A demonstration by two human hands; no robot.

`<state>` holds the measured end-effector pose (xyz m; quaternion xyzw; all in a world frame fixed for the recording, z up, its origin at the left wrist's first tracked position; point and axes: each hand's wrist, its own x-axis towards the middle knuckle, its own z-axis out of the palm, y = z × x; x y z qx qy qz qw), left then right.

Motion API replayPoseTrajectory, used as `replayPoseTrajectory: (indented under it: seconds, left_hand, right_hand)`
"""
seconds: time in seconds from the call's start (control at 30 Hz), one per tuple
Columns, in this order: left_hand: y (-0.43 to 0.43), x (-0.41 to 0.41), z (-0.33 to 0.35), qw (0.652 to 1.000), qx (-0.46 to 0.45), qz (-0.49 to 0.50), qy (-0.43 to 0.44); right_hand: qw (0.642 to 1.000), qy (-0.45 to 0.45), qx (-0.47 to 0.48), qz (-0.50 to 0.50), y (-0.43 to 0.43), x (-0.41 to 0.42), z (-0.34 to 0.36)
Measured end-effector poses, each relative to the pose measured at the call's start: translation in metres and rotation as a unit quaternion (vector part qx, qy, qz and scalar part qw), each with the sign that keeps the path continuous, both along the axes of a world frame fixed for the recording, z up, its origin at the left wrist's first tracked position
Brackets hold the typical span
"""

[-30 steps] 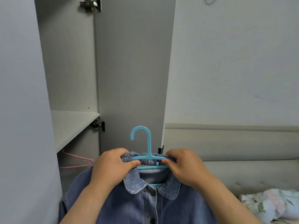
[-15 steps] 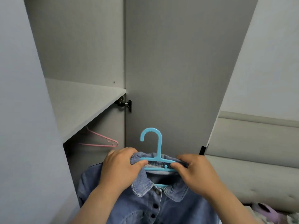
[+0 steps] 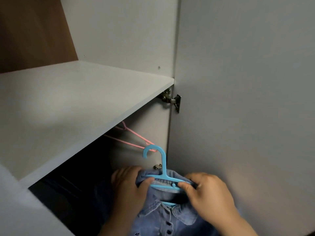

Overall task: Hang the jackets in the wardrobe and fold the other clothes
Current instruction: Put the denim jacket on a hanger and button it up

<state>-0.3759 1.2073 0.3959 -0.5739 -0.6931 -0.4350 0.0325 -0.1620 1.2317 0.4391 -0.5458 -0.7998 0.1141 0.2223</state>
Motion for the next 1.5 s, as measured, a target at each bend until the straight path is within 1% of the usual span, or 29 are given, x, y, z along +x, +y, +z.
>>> replayPoseTrajectory:
  seconds: [0.17,0.33,0.43,0.57,0.7,0.77,0.87,0.93,1.07,1.27,1.37,1.5]
  left_hand:
    - [0.016,-0.014,-0.019,0.997,0.027,0.062,0.029]
    - [0.035,-0.031,-0.049,0.986,0.122,0.087,0.07]
    - [0.046,-0.044,-0.065,0.98,0.151,0.104,0.079]
    - [0.052,-0.053,-0.085,0.972,0.186,0.121,0.08]
    - [0.051,-0.055,-0.108,0.961,0.216,0.152,0.086]
    - [0.047,-0.05,-0.121,0.96,0.218,0.159,0.075]
    - [0.038,-0.041,-0.135,0.965,0.22,0.14,0.043]
    - [0.031,-0.035,-0.139,0.973,0.189,0.133,0.005]
    - [0.018,-0.028,-0.146,0.984,0.115,0.131,0.027]
    - [0.004,-0.027,-0.136,0.983,0.122,0.136,0.02]
    - [0.003,-0.033,-0.128,0.979,0.137,0.149,0.031]
    - [0.013,-0.031,-0.122,0.975,0.17,0.135,0.045]
  right_hand:
    - [1.0,0.015,-0.017,0.015,0.026,-0.024,-0.022]
    - [0.999,0.03,-0.021,0.034,0.053,-0.045,-0.044]
    - [0.998,0.043,-0.006,0.05,0.066,-0.055,-0.058]
    - [0.996,0.063,0.041,0.054,0.077,-0.068,-0.08]
    - [0.993,0.076,0.077,0.044,0.074,-0.075,-0.102]
    - [0.991,0.085,0.097,0.044,0.071,-0.072,-0.118]
    - [0.988,0.093,0.112,0.054,0.063,-0.065,-0.138]
    - [0.985,0.102,0.122,0.064,0.056,-0.059,-0.148]
    - [0.983,0.117,0.107,0.088,0.045,-0.047,-0.163]
    - [0.966,0.181,0.074,0.171,0.04,-0.027,-0.164]
    - [0.954,0.207,0.098,0.194,0.043,-0.022,-0.163]
    - [0.952,0.207,0.148,0.171,0.047,-0.022,-0.163]
